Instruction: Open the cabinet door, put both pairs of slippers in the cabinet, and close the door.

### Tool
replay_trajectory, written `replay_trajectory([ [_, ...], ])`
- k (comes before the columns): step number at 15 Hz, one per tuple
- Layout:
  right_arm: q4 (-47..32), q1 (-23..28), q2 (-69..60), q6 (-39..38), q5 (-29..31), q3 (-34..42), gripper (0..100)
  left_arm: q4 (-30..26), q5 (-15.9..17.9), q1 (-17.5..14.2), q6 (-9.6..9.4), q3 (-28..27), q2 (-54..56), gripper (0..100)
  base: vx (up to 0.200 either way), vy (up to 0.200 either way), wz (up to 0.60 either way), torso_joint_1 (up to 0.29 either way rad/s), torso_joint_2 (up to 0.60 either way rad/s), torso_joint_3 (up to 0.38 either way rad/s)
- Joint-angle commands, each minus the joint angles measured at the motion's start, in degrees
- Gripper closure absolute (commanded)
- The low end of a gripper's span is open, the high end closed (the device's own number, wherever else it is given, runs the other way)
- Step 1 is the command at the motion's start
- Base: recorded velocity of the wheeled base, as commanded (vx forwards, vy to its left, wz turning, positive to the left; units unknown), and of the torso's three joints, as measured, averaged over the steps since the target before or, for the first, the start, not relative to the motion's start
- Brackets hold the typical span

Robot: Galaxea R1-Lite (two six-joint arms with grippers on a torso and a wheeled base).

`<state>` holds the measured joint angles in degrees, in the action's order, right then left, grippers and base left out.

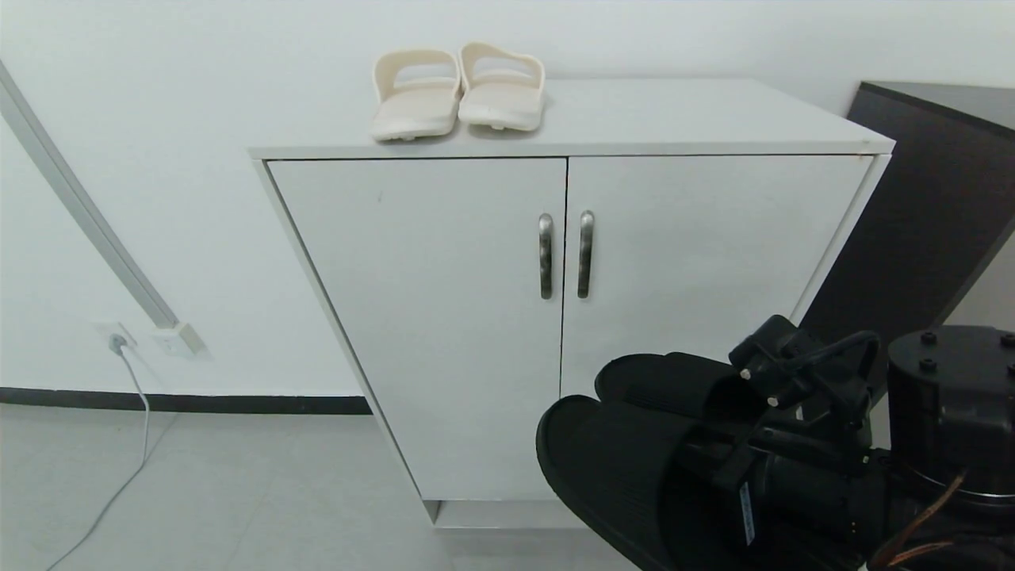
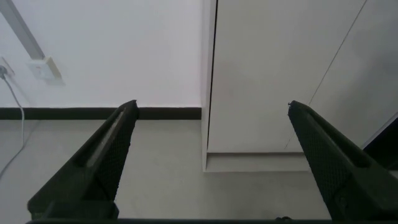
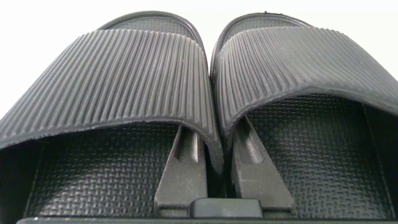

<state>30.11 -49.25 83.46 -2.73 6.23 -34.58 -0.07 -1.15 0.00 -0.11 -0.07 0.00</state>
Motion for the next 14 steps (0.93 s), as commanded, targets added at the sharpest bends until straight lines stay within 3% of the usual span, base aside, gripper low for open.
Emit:
replay_trajectory([
  [1, 0.04, -0.06, 0.13, 0.01, 0.01, 0.13, 100, -0.01, 0.53, 0.00, -0.42, -0.01, -0.09, 0, 0.000, 0.000, 0.00, -0.076, 0.45, 0.373],
  [7, 0.04, -0.06, 0.04, 1.32, 0.01, 0.40, 100, -0.01, 0.62, 0.00, -0.42, -0.01, -0.09, 0, 0.000, 0.000, 0.00, -0.036, 0.39, 0.346],
  [10, 0.04, -0.06, 0.13, 1.59, 0.10, 0.75, 100, -0.10, 0.53, 0.00, -0.07, -0.01, 0.00, 0, 0.000, 0.000, 0.00, -0.002, 0.06, 0.059],
  [14, 0.12, -0.06, -0.22, 1.59, 0.01, 0.75, 100, 0.25, 0.35, 0.35, -1.82, -0.19, -1.67, 0, 0.000, 0.000, 0.00, 0.000, 0.00, 0.000],
])
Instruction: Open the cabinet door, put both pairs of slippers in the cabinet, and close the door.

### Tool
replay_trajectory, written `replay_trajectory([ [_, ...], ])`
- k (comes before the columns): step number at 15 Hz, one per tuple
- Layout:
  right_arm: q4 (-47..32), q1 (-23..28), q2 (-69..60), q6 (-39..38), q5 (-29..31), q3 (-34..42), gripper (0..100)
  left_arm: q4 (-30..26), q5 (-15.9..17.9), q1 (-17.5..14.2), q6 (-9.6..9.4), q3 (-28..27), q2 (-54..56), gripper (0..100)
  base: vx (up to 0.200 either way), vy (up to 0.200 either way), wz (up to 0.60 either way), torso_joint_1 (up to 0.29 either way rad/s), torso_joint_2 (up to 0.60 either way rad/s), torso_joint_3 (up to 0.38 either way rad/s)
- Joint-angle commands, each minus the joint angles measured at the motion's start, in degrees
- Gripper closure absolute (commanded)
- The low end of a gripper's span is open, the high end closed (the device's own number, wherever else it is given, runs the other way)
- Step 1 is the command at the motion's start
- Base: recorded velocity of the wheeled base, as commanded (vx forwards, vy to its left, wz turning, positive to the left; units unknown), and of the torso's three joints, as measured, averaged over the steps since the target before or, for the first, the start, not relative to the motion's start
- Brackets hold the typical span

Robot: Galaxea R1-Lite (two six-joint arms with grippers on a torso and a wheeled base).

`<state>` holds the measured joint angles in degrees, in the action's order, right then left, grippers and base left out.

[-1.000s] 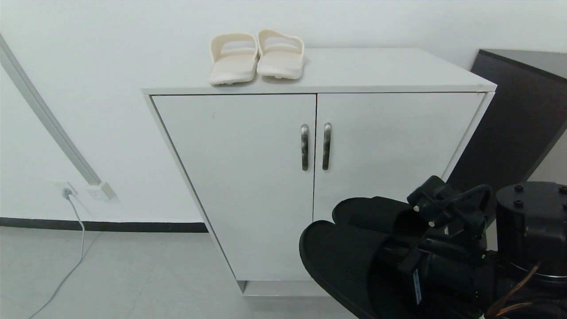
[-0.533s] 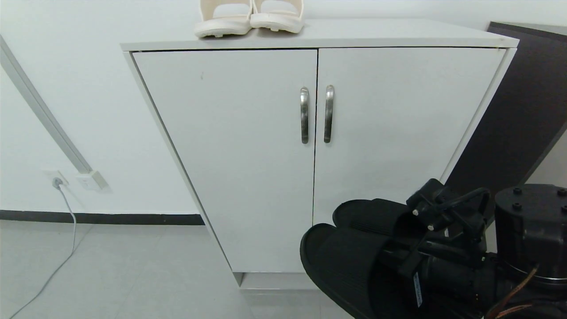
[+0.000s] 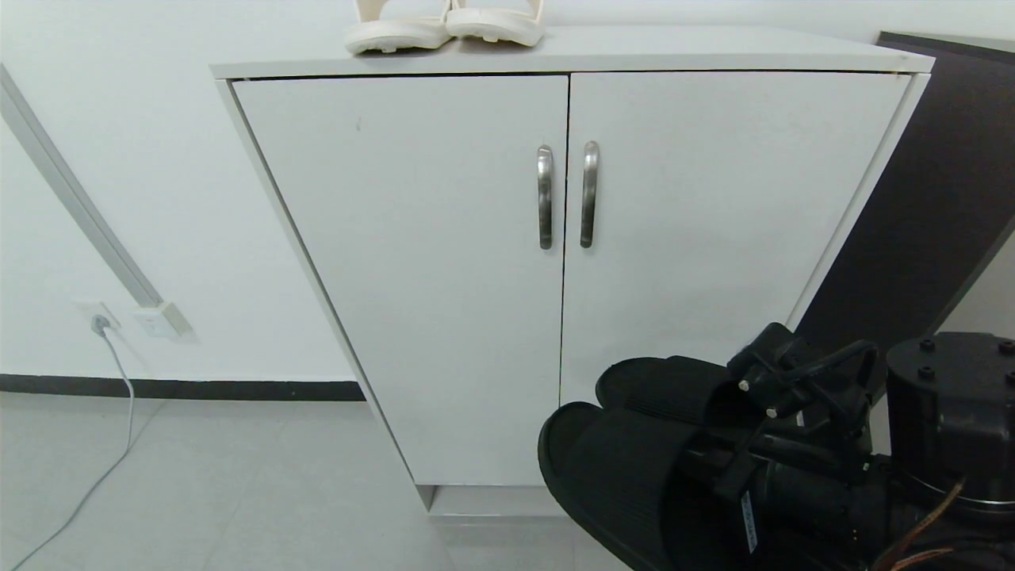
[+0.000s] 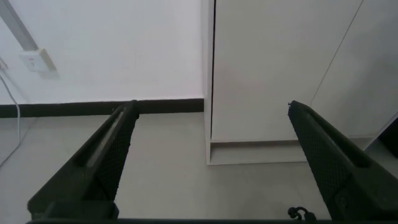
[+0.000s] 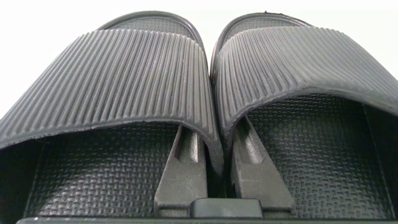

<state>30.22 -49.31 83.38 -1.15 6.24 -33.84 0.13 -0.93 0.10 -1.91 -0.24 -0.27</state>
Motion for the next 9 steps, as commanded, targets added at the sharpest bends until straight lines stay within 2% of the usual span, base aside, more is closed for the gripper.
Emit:
replay_trajectory([
  [1, -0.07, 0.00, -0.06, 0.00, 0.00, 0.00, 100, 0.04, 0.22, 0.61, -0.11, -0.02, -2.02, 0, 0.000, 0.000, 0.00, 0.000, 0.00, 0.000],
  [2, 0.01, 0.00, 0.02, 0.00, 0.00, 0.09, 100, 0.22, 0.14, 0.61, -0.28, -0.20, -1.93, 0, 0.000, 0.000, 0.00, 0.000, 0.00, 0.000],
  [3, -0.07, 0.00, 0.02, 0.00, -0.09, 0.09, 100, 1.54, 0.14, 0.69, 1.47, -4.77, -2.98, 0, 0.000, 0.000, 0.00, 0.000, 0.00, 0.000],
  [4, -0.07, 0.00, 0.02, 0.00, 0.00, 0.27, 100, 1.36, 0.31, 0.69, 4.64, -10.74, -5.97, 0, 0.000, 0.000, 0.00, 0.000, 0.00, 0.000],
  [5, -0.07, 0.00, 0.02, 0.00, 0.00, 0.35, 100, 1.18, 0.40, 0.69, 4.81, -11.97, -7.47, 0, 0.000, 0.000, 0.00, 0.000, 0.00, 0.000],
  [6, 0.01, 0.00, 0.02, 0.00, -0.09, 0.27, 100, 2.85, 3.48, 0.78, 4.37, -13.56, -17.05, 0, 0.000, 0.000, 0.00, 0.000, 0.00, 0.000],
  [7, 0.01, 0.00, 0.02, 0.00, -0.09, 0.35, 100, 3.47, 4.35, 0.78, 4.29, -13.47, -18.45, 0, 0.000, 0.000, 0.00, 0.000, 0.00, 0.000],
  [8, 0.01, 0.00, -0.24, 0.00, -0.18, 0.35, 100, 8.04, 11.39, 2.45, 4.55, -12.50, -28.47, 0, 0.000, 0.000, 0.00, 0.000, 0.00, 0.000],
  [9, 0.28, 0.00, -0.24, 0.00, -0.18, 0.35, 100, 11.99, 13.85, 4.03, 4.55, -12.24, -33.48, 0, 0.000, 0.000, 0.00, 0.000, 0.00, 0.000],
])
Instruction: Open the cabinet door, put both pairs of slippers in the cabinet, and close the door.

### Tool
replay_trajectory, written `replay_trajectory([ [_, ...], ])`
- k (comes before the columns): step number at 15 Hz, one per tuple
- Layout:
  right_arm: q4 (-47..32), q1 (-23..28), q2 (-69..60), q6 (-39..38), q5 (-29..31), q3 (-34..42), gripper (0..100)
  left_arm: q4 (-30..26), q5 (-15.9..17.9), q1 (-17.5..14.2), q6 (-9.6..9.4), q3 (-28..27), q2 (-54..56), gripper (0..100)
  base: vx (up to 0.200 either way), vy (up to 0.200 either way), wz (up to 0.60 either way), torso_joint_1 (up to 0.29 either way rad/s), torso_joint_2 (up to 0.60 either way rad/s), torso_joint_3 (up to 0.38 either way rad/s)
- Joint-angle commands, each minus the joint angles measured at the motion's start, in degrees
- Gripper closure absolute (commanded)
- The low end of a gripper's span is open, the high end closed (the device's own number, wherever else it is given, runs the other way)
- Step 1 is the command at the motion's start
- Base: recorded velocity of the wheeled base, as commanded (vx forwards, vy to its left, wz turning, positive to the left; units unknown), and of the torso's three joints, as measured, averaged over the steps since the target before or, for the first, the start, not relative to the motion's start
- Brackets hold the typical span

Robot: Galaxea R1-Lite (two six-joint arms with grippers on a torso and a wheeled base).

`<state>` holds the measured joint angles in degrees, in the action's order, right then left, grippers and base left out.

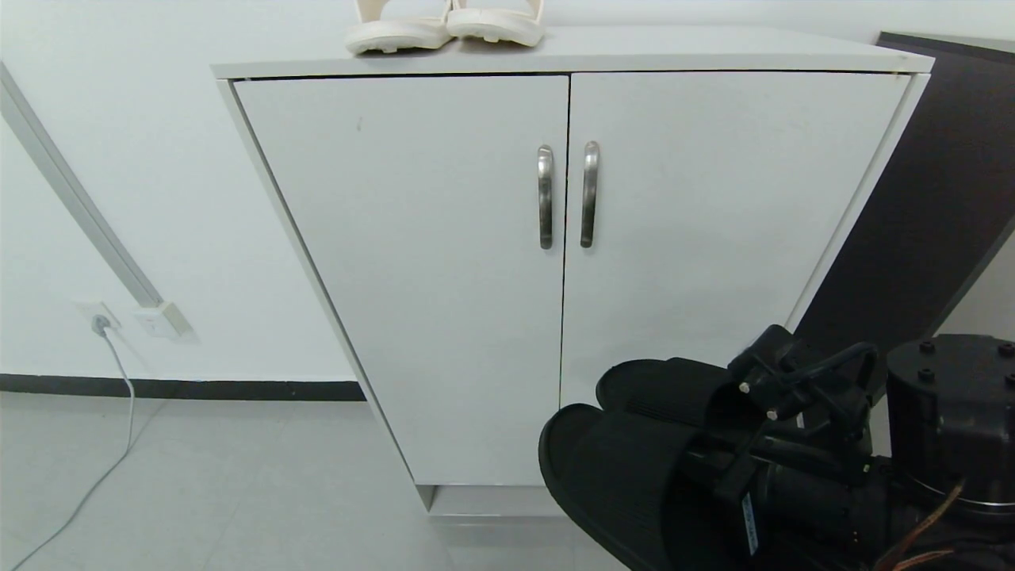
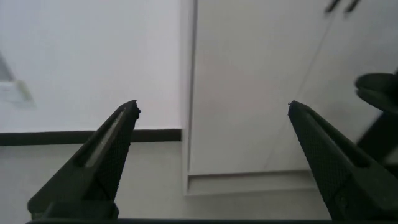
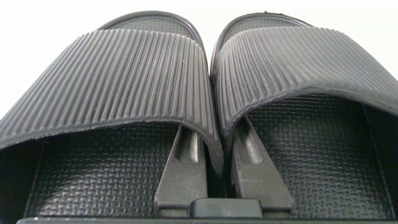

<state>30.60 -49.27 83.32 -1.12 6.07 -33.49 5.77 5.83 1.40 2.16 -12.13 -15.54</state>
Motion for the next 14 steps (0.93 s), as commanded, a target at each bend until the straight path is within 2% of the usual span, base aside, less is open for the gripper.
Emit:
replay_trajectory([
  [1, 0.34, -0.03, -0.18, -0.02, -0.01, 0.00, 100, 11.11, 7.71, 5.63, 0.57, -0.79, -23.22, 0, 0.000, 0.000, 0.00, 0.000, 0.00, 0.000],
  [3, 0.43, -0.03, -0.09, -0.11, -0.09, 0.09, 100, 20.69, 7.62, 10.99, 1.36, -1.67, -31.65, 0, 0.000, 0.000, 0.00, 0.000, 0.00, 0.000],
  [5, 0.51, -0.03, 0.00, -0.02, 0.17, 0.00, 100, 28.77, 7.27, 13.89, 1.09, -3.69, -39.04, 0, 0.000, 0.000, 0.00, 0.000, 0.00, 0.000],
  [6, 0.51, -0.03, -0.09, -0.11, 0.08, 0.09, 100, 29.74, 7.09, 15.21, 1.18, -4.66, -40.27, 0, 0.000, 0.000, 0.00, 0.000, 0.00, 0.000],
  [8, 0.51, 0.06, -0.27, -0.28, -0.09, 0.26, 100, 30.36, 4.54, 23.73, 1.45, -10.81, -44.22, 0, 0.000, 0.000, 0.00, 0.000, 0.00, 0.000],
  [9, 0.51, 0.06, -0.27, -0.28, -0.09, 0.26, 100, 30.36, 3.40, 26.28, 1.45, -12.57, -45.63, 0, 0.000, 0.000, 0.00, 0.000, 0.00, 0.000],
  [10, 0.51, 0.06, -0.18, -0.20, -0.09, 0.26, 100, 30.36, -0.55, 31.64, 1.45, -17.31, -49.58, 0, 0.000, 0.000, 0.00, 0.000, 0.00, 0.000],
  [11, 0.43, 0.06, -0.18, -0.20, -0.09, 0.26, 100, 30.44, -2.49, 34.90, 1.45, -20.30, -52.40, 0, 0.000, 0.000, 0.00, 0.000, 0.00, 0.000],
  [12, 0.43, 0.06, -0.18, -0.28, -0.09, 0.26, 100, 30.44, -3.19, 37.27, 1.45, -23.47, -55.30, 0, 0.000, 0.000, 0.00, 0.000, 0.00, 0.000],
  [14, 0.51, 0.06, -0.18, -0.28, -0.18, 0.70, 100, 30.44, -3.37, 39.73, 1.45, -29.00, -60.22, 0, 0.000, 0.000, 0.00, 0.000, 0.00, 0.000],
])
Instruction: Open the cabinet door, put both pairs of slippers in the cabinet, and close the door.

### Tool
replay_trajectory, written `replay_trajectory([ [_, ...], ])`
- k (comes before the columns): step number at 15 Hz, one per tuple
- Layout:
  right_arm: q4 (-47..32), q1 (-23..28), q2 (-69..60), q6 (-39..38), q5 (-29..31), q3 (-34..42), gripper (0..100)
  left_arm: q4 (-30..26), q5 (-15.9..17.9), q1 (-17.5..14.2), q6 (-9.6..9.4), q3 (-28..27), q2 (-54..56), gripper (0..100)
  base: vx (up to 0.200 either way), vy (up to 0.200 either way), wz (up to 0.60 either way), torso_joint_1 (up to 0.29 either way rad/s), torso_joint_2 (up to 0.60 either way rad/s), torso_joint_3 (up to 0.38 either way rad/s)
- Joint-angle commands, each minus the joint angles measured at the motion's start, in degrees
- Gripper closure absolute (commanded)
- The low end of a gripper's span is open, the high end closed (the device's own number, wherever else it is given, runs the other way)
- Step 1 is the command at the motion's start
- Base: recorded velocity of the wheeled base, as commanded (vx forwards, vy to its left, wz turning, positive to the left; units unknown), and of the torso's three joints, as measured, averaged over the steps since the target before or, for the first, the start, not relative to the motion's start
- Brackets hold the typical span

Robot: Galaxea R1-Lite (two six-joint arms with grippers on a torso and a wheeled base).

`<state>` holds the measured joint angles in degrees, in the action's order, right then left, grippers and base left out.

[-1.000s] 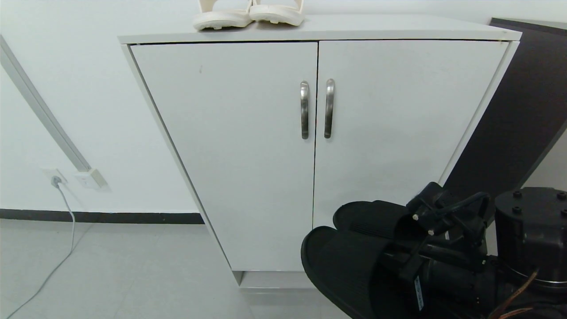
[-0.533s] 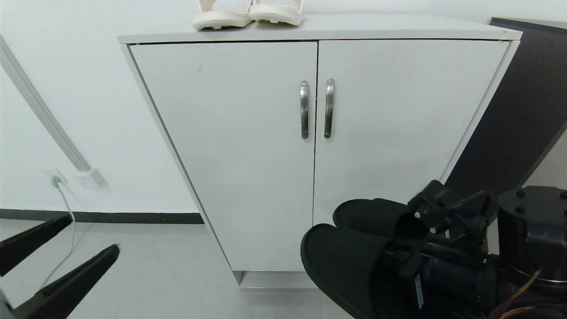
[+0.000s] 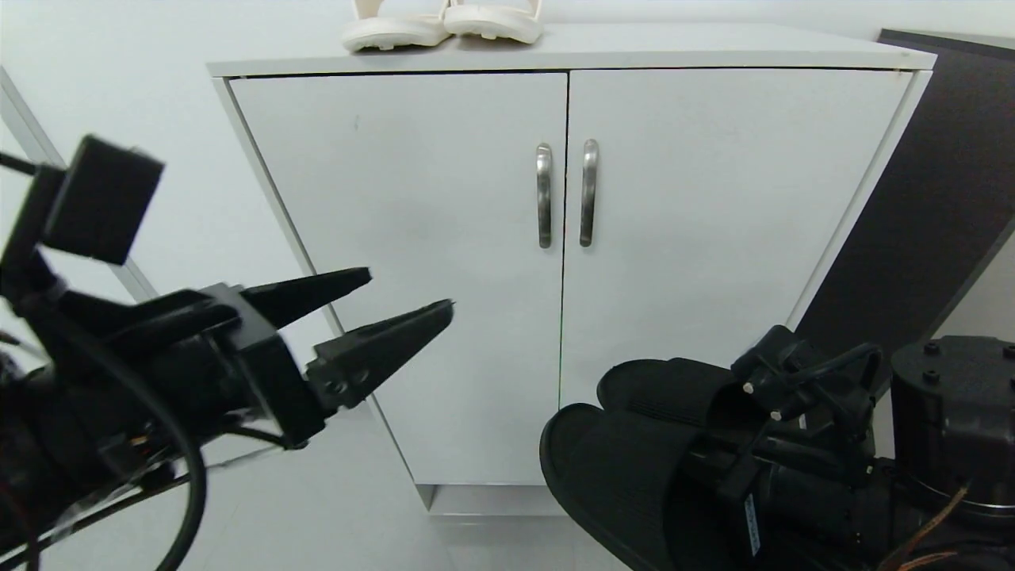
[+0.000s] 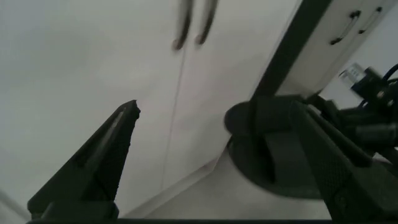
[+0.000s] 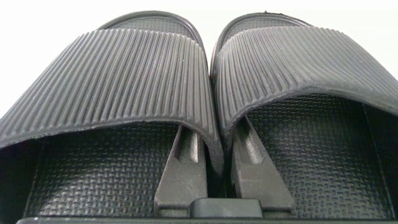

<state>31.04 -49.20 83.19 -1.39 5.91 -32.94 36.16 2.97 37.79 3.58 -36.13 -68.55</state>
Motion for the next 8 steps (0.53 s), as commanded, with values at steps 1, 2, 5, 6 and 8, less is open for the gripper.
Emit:
replay_trajectory([
  [1, 0.08, -0.02, 0.04, -0.10, -0.38, 0.07, 100, -0.03, -0.43, 4.92, 0.11, -9.04, -10.73, 0, 0.000, 0.000, 0.00, 0.000, 0.00, 0.000],
  [2, 0.08, -0.02, 0.13, -0.02, -0.99, 0.07, 100, -0.03, -0.25, 5.63, 0.11, -10.98, -12.66, 0, 0.000, 0.000, 0.00, 0.000, 0.00, 0.000],
  [5, 0.08, -0.02, 0.04, -0.37, -1.25, 0.42, 100, -0.12, -0.25, 8.18, 0.11, -16.51, -18.99, 0, 0.000, 0.000, 0.00, 0.000, 0.00, 0.000],
  [6, 0.08, -0.02, -0.04, -0.37, -1.25, 0.95, 100, -0.30, -0.07, 8.26, 0.11, -18.10, -19.87, 0, 0.000, 0.000, 0.00, 0.000, 0.00, 0.000],
  [8, 0.08, -0.11, 0.40, -0.19, -1.34, 0.95, 100, -2.76, 0.72, 8.18, 0.81, -23.02, -22.07, 0, 0.000, 0.000, 0.00, 0.000, 0.00, 0.000],
])
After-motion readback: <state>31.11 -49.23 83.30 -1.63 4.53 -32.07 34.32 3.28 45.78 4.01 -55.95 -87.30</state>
